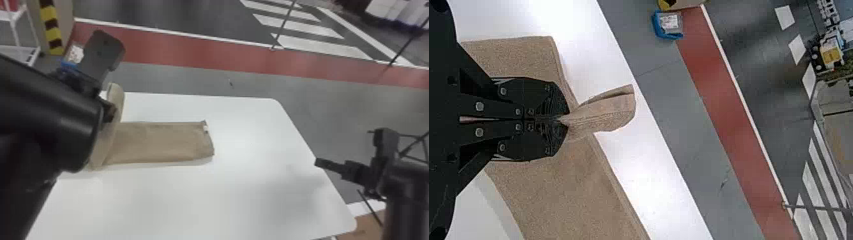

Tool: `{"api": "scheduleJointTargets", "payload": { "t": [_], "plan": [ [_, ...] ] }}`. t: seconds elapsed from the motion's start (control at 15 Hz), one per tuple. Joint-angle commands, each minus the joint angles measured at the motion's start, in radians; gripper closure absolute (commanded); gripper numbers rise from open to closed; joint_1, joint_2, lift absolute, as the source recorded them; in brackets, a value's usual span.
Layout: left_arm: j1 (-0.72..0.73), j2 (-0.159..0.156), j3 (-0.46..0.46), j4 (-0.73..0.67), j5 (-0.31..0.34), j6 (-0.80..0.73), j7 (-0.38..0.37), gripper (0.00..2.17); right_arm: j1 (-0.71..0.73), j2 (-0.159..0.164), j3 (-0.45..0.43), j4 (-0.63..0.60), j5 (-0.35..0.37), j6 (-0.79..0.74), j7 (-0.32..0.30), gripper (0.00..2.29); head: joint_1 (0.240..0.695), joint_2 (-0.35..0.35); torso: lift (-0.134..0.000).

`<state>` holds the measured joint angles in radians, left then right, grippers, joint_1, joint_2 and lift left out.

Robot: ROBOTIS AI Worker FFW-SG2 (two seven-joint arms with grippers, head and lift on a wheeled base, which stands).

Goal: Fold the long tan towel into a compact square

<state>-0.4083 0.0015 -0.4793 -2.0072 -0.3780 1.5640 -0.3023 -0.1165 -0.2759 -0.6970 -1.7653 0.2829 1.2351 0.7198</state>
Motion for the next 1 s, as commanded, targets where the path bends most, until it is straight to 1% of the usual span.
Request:
{"api": "scheduleJointTargets", "payload": {
  "t": [0.0,0.2,0.33,0.53,0.73,0.87,0.93],
  "plan": [
    [-0.02,-0.004,0.002,0.011,0.025,0.007,0.014,2.09,0.004,0.0,-0.003,-0.013,-0.001,0.01,0.003,0.14,0.695,-0.35,-0.124],
    [-0.078,-0.004,-0.002,0.021,0.027,0.007,0.037,2.09,0.009,0.003,-0.003,-0.014,-0.001,0.013,0.003,0.14,0.695,-0.35,-0.124],
    [-0.087,-0.004,-0.002,0.021,0.03,0.007,0.048,2.09,0.011,0.004,-0.003,-0.014,-0.001,0.013,0.003,0.14,0.695,-0.35,-0.124],
    [-0.079,-0.004,-0.053,0.042,0.085,0.007,0.123,2.09,0.011,0.006,-0.003,-0.014,-0.001,0.01,0.003,0.14,0.695,-0.35,-0.124],
    [-0.072,-0.004,-0.105,0.125,0.133,0.007,0.19,2.07,0.011,0.01,-0.003,-0.014,-0.001,0.01,0.003,0.14,0.695,-0.35,-0.124],
    [-0.072,-0.004,-0.13,0.192,0.188,0.007,0.249,2.07,0.014,0.01,-0.007,-0.013,-0.001,0.007,0.003,0.14,0.695,-0.35,-0.124],
    [-0.072,-0.004,-0.144,0.217,0.206,0.007,0.279,1.87,0.02,0.01,-0.009,-0.014,-0.001,0.007,0.004,0.14,0.695,-0.35,-0.124]
  ]
}}
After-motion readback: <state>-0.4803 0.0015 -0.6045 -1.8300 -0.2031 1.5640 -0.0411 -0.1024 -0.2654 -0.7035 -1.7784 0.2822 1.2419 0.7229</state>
